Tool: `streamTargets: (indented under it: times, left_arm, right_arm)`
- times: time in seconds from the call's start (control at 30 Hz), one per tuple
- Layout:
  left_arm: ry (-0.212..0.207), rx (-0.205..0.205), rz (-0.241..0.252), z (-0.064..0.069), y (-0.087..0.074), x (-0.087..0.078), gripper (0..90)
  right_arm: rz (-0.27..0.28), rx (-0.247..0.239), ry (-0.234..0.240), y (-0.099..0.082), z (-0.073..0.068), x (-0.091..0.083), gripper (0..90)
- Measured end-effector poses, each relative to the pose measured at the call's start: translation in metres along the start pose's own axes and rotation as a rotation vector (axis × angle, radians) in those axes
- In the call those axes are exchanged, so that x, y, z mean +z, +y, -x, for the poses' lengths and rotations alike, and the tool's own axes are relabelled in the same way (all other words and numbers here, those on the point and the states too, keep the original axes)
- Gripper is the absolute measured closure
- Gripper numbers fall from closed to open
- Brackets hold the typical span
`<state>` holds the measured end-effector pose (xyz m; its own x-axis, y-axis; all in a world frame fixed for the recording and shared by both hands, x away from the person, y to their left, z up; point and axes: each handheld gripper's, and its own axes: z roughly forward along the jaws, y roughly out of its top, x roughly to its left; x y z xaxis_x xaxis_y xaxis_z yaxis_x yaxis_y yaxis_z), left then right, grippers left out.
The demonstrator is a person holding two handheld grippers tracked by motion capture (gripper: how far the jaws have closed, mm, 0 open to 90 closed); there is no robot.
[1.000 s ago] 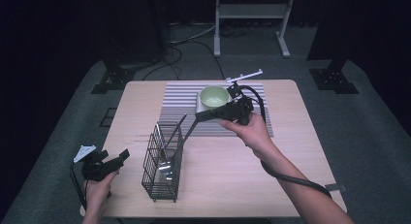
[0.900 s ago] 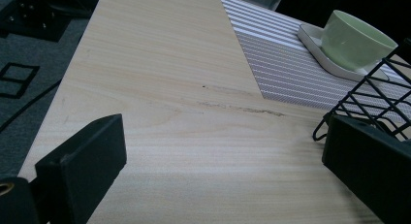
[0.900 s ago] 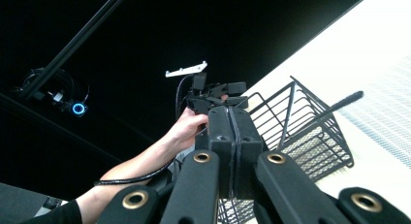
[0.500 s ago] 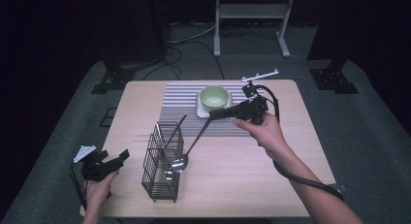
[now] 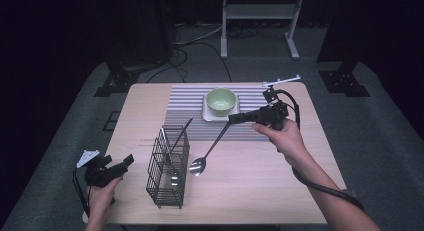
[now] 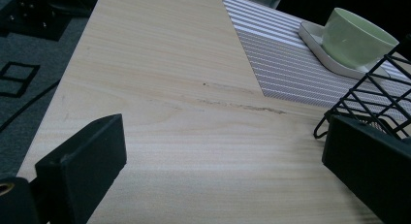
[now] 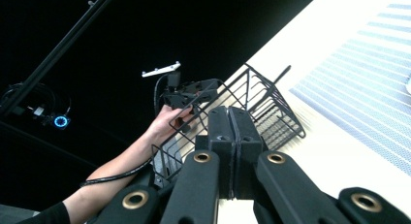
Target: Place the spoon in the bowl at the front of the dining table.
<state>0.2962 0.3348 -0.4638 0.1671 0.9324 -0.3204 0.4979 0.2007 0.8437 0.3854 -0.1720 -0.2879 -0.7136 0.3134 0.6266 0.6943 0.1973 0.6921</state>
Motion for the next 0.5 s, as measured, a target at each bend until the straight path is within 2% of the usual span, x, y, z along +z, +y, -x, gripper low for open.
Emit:
streamTargets:
  times: [0.5]
  left_arm:
    - [0.002, 0.003, 0.000, 0.000, 0.000, 0.000, 0.9]
  right_arm:
    - [0.023, 0.047, -0.040, -0.015, 0.020, -0.020, 89.2]
